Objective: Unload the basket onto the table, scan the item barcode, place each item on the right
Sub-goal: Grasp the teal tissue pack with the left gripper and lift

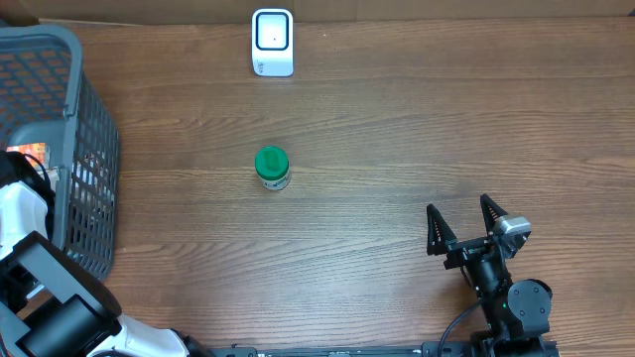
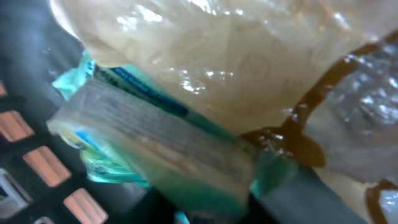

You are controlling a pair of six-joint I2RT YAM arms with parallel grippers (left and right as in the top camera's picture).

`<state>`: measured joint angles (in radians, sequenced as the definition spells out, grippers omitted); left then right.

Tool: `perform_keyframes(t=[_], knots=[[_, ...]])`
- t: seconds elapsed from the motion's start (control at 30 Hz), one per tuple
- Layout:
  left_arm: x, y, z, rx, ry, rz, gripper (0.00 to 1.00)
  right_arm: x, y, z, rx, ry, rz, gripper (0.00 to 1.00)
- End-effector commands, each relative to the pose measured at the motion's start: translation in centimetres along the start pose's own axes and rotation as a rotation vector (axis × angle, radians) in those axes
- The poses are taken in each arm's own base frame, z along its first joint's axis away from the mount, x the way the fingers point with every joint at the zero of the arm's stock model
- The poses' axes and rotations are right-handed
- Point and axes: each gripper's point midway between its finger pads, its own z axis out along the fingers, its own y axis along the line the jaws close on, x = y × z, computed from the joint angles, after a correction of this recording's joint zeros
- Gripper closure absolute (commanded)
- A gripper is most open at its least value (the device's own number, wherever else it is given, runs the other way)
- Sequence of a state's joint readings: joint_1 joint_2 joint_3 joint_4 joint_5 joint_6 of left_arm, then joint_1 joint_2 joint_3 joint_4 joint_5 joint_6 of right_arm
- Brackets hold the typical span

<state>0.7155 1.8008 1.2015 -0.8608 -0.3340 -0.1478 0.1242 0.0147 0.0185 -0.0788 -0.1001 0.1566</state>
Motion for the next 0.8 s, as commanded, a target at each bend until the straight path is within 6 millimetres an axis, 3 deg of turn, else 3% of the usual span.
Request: perform_keyframes(t=[0.0, 0.13, 0.3, 0.43, 0.57, 0.77], knots=[[0.2, -0.6, 1.1, 0.021, 0.044, 0.02, 0.95, 0.1, -0.2, 0.0, 0.007, -0.008, -0.002, 0.0], [-1.1, -0.7, -0.9, 0.036, 0.032, 0.0, 0.96, 0.1, -0.2, 0.0, 0.008, -0.008, -0.002, 0.0], [-4.3, -2.4, -6.3, 0.145, -0.03, 0.011, 0.96, 0.1, -0.2, 0.0, 0.007, -0.008, -0.002, 0.0], [-6.7, -4.1, -12.7, 0.267, -0.107, 0.032, 0.95, 0.1, -0.2, 0.0, 0.007, -0.008, -0.002, 0.0], [-7.8, -5.8, -20.4, 0.395, -0.207, 0.069, 0.96, 0.1, -0.2, 0.0, 0.007, -0.008, -0.002, 0.0], [-5.4, -8.6, -31.9, 0.605, -0.358, 0.168, 0.96, 0.1, -0.2, 0.0, 0.007, -0.008, -0.002, 0.0]])
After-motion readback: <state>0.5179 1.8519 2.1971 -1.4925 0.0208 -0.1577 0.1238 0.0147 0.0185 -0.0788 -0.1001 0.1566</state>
